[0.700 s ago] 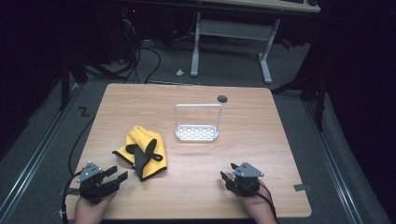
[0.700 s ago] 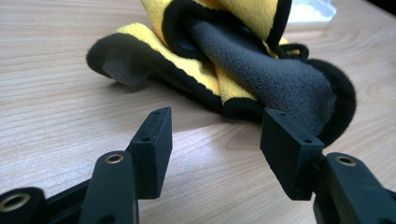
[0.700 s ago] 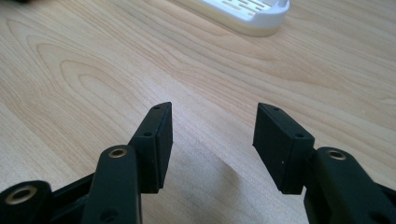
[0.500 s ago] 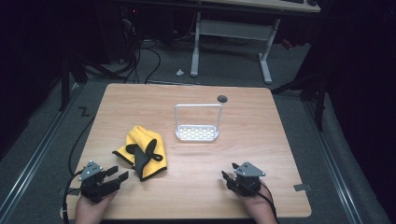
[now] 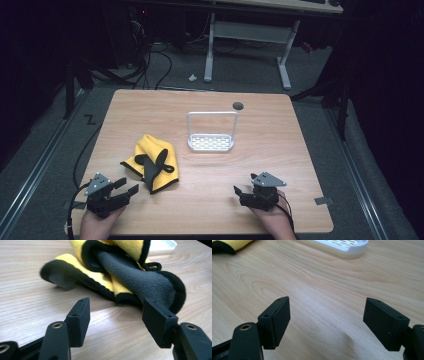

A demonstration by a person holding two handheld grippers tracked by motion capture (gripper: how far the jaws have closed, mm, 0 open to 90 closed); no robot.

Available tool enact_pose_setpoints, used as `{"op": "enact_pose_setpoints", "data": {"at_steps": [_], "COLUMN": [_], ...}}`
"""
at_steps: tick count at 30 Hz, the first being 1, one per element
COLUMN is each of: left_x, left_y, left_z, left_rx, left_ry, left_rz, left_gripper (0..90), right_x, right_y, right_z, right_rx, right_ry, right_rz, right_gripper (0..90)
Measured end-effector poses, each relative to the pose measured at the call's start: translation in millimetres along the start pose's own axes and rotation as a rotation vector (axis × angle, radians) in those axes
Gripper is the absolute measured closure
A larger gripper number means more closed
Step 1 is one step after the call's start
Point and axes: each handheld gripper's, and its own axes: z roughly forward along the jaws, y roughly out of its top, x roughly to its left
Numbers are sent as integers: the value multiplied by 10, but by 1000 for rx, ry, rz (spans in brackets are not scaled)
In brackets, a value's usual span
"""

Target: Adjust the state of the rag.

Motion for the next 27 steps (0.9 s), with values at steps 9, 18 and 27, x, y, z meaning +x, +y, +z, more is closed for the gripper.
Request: {"op": "enact_pose_setpoints", "data": {"at_steps": [9,18,27], "left_x": [-230,-508,-642], "left_y": [67,146,159], "left_z": [82,221,360], "left_rx": [-4,33,103], "left_ry": [-69,-29,-20], "left_rz": [43,60,76], "left_gripper": [350,413,811], "right_x": [64,86,93], "right_y": [36,44,43], "right_z": [16,1,-2], "right_rx": [13,6,1], "right_ry": [0,0,4], "right_rz": [-28,-43,-32], "right_gripper": [164,231,237]}}
